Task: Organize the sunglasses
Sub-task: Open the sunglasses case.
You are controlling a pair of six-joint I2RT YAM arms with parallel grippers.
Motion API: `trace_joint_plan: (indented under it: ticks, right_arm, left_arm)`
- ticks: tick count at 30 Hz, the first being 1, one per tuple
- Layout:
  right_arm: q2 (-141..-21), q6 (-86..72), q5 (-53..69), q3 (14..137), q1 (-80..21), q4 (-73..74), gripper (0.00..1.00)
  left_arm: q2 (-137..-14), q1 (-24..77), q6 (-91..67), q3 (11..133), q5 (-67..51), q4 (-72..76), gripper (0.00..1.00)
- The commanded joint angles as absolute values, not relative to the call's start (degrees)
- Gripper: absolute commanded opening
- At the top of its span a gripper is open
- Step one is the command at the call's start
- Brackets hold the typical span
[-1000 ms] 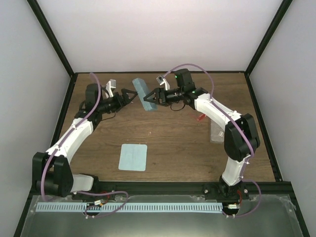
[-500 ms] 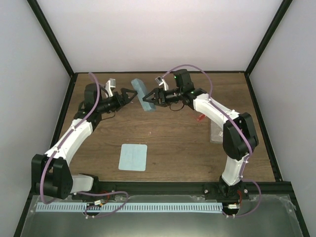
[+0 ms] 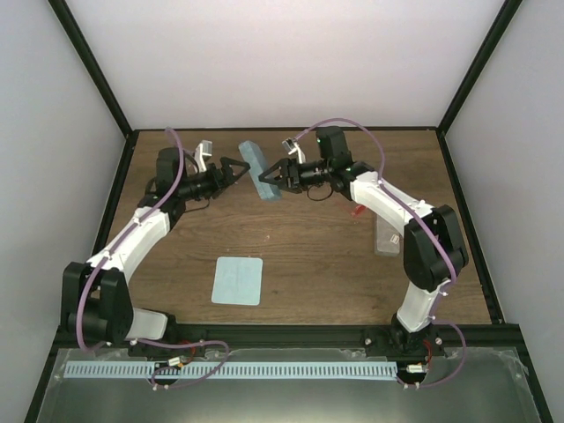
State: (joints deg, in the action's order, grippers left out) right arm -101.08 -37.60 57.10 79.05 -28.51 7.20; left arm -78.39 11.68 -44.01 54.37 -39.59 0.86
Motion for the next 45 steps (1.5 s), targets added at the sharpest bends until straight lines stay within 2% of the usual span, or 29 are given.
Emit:
trace_joint_plan:
  ticks: [1, 8, 29, 45]
  right_arm:
    - [-98.1, -36.33, 61.08, 80.45, -28.78, 5.59, 0.52]
    - [-98.85, -35.87, 59.59, 81.33, -28.83, 6.63, 0.53]
    - [-99.38, -39.55, 59.24, 83.03, -27.95, 3.73, 0.53]
    - [-97.66, -40.06, 60.39, 84.64, -27.72, 2.44, 0.53]
  left_arm:
    - [-79.75, 12.14, -44.45, 56.88, -40.69, 1.89, 1.0]
    - [-80.92, 14.08, -42.7, 60.28, -41.25, -0.31, 1.0]
    - [-76.15, 14.11, -41.66, 52.73, -38.66, -2.17, 1.0]
    - [-80.3, 14.15, -40.28, 49.11, -34.58, -3.67, 1.0]
